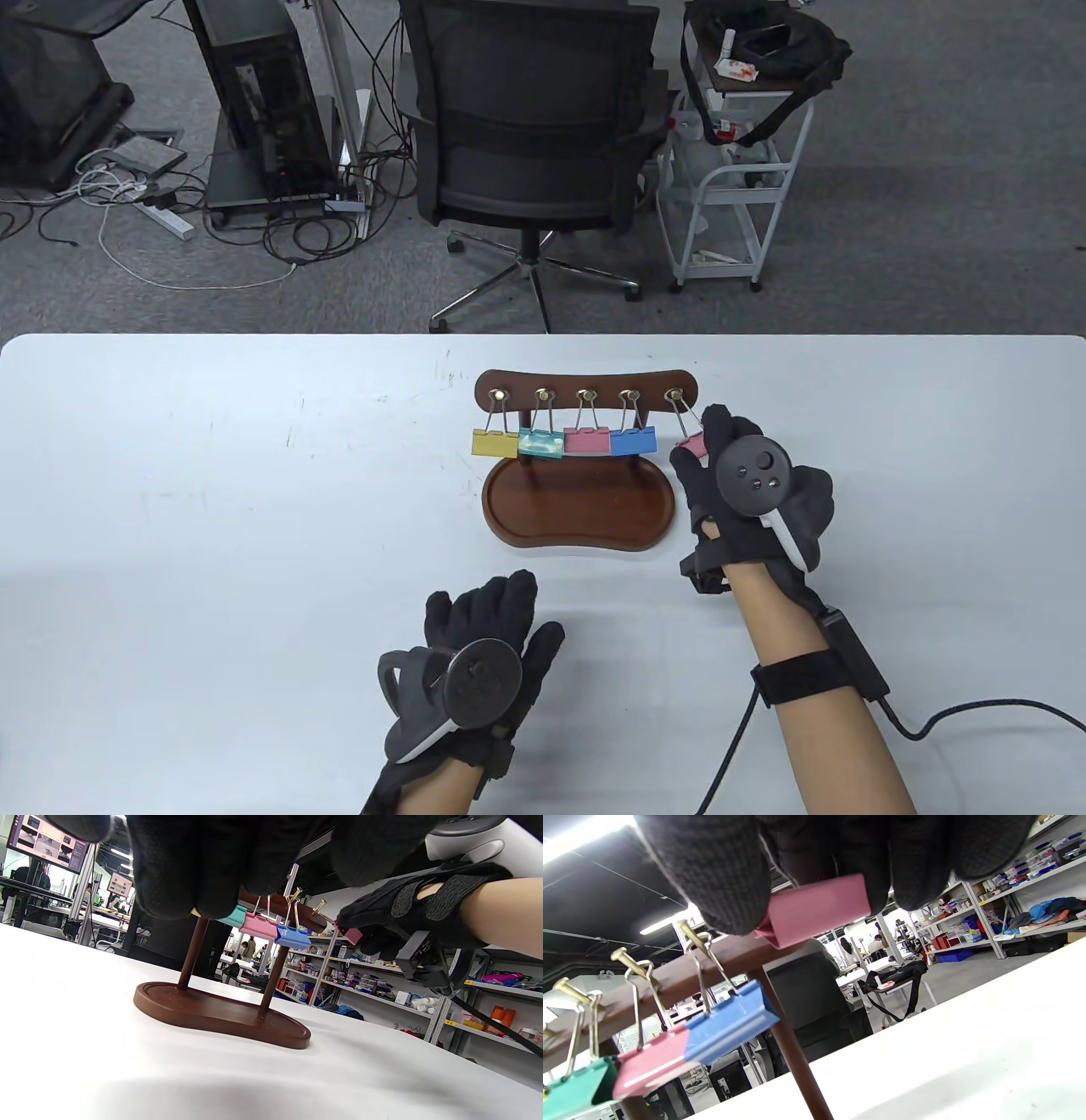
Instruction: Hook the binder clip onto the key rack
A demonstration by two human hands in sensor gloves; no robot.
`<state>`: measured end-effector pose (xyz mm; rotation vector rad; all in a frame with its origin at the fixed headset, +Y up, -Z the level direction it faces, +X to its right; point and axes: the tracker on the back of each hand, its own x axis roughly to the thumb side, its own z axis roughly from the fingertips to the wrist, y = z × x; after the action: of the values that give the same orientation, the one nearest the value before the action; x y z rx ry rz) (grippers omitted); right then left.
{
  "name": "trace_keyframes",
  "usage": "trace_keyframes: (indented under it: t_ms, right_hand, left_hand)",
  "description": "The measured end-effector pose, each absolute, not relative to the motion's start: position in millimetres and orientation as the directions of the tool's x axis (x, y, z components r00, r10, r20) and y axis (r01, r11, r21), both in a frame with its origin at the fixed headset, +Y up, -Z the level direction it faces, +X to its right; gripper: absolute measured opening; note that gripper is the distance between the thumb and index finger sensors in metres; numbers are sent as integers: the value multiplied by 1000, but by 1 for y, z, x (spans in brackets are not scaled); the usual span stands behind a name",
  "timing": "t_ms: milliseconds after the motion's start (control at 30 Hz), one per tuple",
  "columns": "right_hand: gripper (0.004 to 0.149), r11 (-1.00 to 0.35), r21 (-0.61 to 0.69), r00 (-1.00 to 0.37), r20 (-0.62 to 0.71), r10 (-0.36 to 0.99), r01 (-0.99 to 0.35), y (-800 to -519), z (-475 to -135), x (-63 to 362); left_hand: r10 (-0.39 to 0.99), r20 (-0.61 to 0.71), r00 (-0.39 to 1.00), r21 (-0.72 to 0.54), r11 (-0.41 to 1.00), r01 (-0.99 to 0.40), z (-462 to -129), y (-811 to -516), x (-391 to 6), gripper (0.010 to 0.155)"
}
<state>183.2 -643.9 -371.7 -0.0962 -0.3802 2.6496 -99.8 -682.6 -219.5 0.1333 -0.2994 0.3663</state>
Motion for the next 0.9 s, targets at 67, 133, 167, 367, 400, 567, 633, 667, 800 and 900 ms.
trace_keyframes:
  t_ms: [67,133,167,367,400,567,633,667,800,900]
  right_hand:
    - [73,-864,-278,-899,-8,439,-419,-648,-374,182]
    - [74,-867,-278,-901,-9,434,-415,-652,-376,181]
    - [74,-868,-275,-902,-9,432,-413,-654,-377,180]
    - [76,-877,-270,-909,-10,417,-399,-662,-381,177]
    - [77,-878,-272,-912,-11,411,-393,-663,-382,176]
    - [80,-894,-258,-924,-17,382,-365,-668,-384,173]
    - [82,-896,-256,-925,-13,379,-363,-670,-384,172]
    - [83,-899,-254,-928,-13,372,-357,-671,-385,172]
    - [85,-905,-243,-931,-19,363,-348,-674,-385,172]
    - [85,-904,-240,-930,-18,368,-353,-675,-385,173]
  left_hand:
    - [332,311,890,74,926,-371,-219,-683,-100,71]
    - [333,310,890,73,925,-372,-219,-683,-100,71]
    - [334,310,890,72,925,-372,-220,-683,-100,71]
    - [338,307,890,63,926,-373,-220,-683,-99,71]
    - [339,307,890,62,926,-373,-220,-683,-99,71]
    - [342,307,888,56,925,-376,-220,-683,-99,71]
    - [344,307,888,55,925,-377,-220,-683,-99,71]
    - [344,307,887,54,925,-377,-220,-683,-99,71]
    - [348,308,886,51,923,-380,-220,-683,-98,71]
    - [348,308,886,50,924,-380,-220,-683,-98,71]
